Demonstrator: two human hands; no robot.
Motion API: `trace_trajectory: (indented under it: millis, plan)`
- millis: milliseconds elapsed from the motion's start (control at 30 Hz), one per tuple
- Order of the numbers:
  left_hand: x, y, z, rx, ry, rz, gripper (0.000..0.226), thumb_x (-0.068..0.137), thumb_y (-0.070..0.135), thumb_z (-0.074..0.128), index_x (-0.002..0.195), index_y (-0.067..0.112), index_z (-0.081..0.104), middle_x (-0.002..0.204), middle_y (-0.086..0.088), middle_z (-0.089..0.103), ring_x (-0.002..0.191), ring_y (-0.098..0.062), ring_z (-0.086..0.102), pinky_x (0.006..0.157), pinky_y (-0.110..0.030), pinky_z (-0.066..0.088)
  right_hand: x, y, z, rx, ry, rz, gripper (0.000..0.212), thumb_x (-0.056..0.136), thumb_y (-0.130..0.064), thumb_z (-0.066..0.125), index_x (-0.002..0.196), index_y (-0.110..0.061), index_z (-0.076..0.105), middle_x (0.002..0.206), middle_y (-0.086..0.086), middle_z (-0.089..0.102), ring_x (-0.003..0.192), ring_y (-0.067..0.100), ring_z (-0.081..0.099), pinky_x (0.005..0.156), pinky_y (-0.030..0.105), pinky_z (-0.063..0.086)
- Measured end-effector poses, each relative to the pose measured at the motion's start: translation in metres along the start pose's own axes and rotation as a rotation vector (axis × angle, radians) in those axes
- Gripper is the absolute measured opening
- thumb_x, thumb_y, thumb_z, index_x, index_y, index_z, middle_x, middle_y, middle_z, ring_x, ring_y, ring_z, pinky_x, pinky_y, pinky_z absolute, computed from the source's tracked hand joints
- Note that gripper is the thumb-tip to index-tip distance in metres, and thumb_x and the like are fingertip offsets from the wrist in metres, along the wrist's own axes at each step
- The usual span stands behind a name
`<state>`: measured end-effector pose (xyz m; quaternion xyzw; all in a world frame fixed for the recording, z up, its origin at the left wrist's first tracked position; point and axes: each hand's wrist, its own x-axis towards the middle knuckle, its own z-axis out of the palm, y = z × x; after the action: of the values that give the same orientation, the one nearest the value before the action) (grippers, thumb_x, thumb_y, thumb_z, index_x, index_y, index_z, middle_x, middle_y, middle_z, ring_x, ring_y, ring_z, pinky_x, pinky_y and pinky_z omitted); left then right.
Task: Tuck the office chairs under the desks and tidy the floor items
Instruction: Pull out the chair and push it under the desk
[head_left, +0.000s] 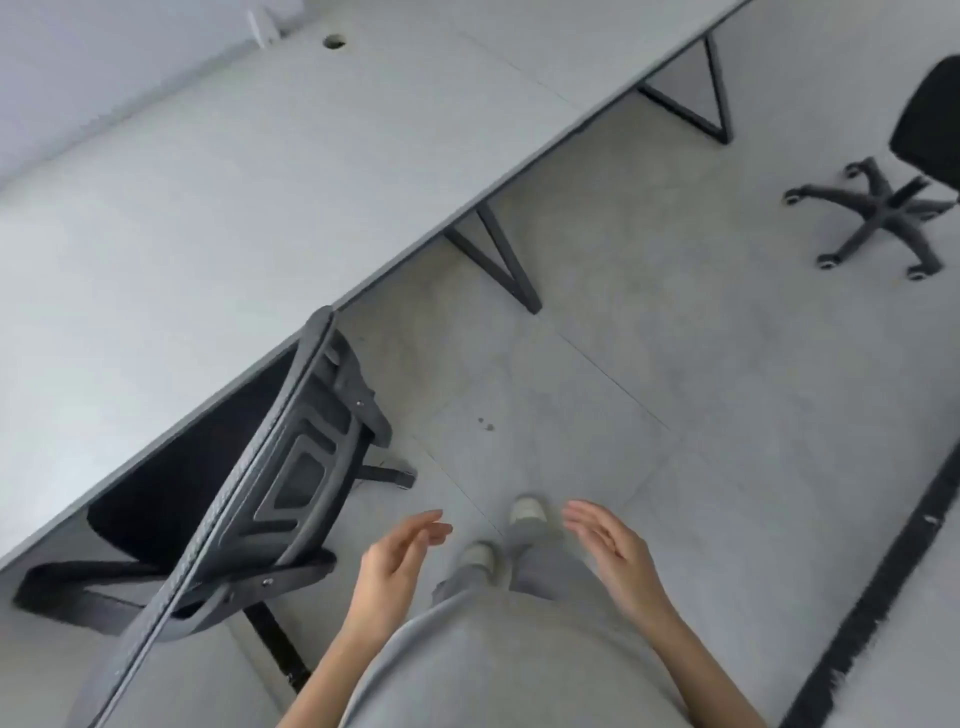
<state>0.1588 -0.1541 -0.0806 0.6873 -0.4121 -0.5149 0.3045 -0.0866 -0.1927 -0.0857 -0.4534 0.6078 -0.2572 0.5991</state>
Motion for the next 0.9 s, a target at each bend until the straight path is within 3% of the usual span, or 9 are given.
trace_trajectory:
  millis: [67, 200, 300, 433, 533, 700, 900]
  plan:
    - [0.02, 0.014, 0.017, 0.061, -0.153, 0.029, 0.027, 0.096, 0.011, 0.043, 0.104, 0.029, 0.061, 0.097, 0.018, 0.07, 0.092, -0.006, 0.065, 0.082, -0.018, 0.047, -0.032, 0.026, -0.02, 0.054, 0.185, 0.078, 0.027, 0.093, -0.006, 0.049, 0.098, -0.029, 0.062, 0.104, -0.013, 0.067, 0.1, 0.0, 0.062, 0.089, 0.015, 0.047]
    - [0.067, 0.063, 0.081, 0.174, -0.433, 0.133, 0.031, 0.096, 0.007, 0.04, 0.105, 0.029, 0.061, 0.097, 0.017, 0.071, 0.094, -0.007, 0.064, 0.085, -0.022, 0.048, -0.077, 0.061, -0.048, 0.205, 0.537, 0.143, 0.028, 0.092, -0.002, 0.049, 0.101, -0.022, 0.065, 0.099, -0.014, 0.071, 0.098, 0.01, 0.065, 0.09, 0.029, 0.049]
    - [0.101, 0.104, 0.149, 0.225, -0.583, 0.216, 0.035, 0.096, 0.006, 0.039, 0.103, 0.033, 0.06, 0.094, 0.019, 0.071, 0.093, -0.006, 0.065, 0.083, -0.019, 0.047, -0.085, 0.079, -0.07, 0.321, 0.725, 0.155, 0.027, 0.091, -0.003, 0.051, 0.1, -0.024, 0.065, 0.101, -0.016, 0.07, 0.096, 0.01, 0.066, 0.088, 0.026, 0.049]
    - [0.13, 0.147, 0.247, 0.263, -0.717, 0.291, 0.034, 0.096, 0.007, 0.04, 0.102, 0.034, 0.06, 0.093, 0.02, 0.071, 0.093, -0.005, 0.065, 0.081, -0.015, 0.048, -0.07, 0.095, -0.128, 0.387, 0.798, 0.212, 0.033, 0.091, -0.001, 0.049, 0.098, -0.031, 0.061, 0.097, -0.015, 0.071, 0.095, 0.006, 0.066, 0.08, 0.014, 0.049]
    - [0.145, 0.175, 0.31, 0.273, -0.73, 0.294, 0.033, 0.095, 0.005, 0.041, 0.103, 0.03, 0.061, 0.094, 0.019, 0.071, 0.092, -0.004, 0.065, 0.079, -0.012, 0.048, -0.05, 0.093, -0.205, 0.37, 0.819, 0.204, 0.032, 0.093, -0.005, 0.049, 0.102, -0.035, 0.056, 0.106, -0.01, 0.068, 0.095, -0.001, 0.063, 0.079, 0.009, 0.046]
    - [0.17, 0.216, 0.376, 0.242, -0.631, 0.238, 0.033, 0.096, 0.003, 0.039, 0.104, 0.025, 0.062, 0.096, 0.013, 0.071, 0.088, -0.006, 0.066, 0.081, -0.025, 0.048, -0.008, 0.057, -0.348, 0.31, 0.83, 0.111, 0.026, 0.094, -0.011, 0.048, 0.111, -0.03, 0.055, 0.109, -0.01, 0.065, 0.103, 0.0, 0.059, 0.086, 0.011, 0.046]
    - [0.221, 0.261, 0.452, 0.23, -0.555, 0.135, 0.035, 0.096, 0.003, 0.038, 0.1, 0.026, 0.063, 0.091, 0.011, 0.072, 0.086, -0.006, 0.066, 0.083, -0.03, 0.047, 0.067, 0.026, -0.503, 0.317, 0.922, -0.013, 0.026, 0.094, -0.011, 0.047, 0.113, -0.024, 0.058, 0.111, -0.01, 0.065, 0.106, 0.005, 0.059, 0.09, 0.022, 0.046]
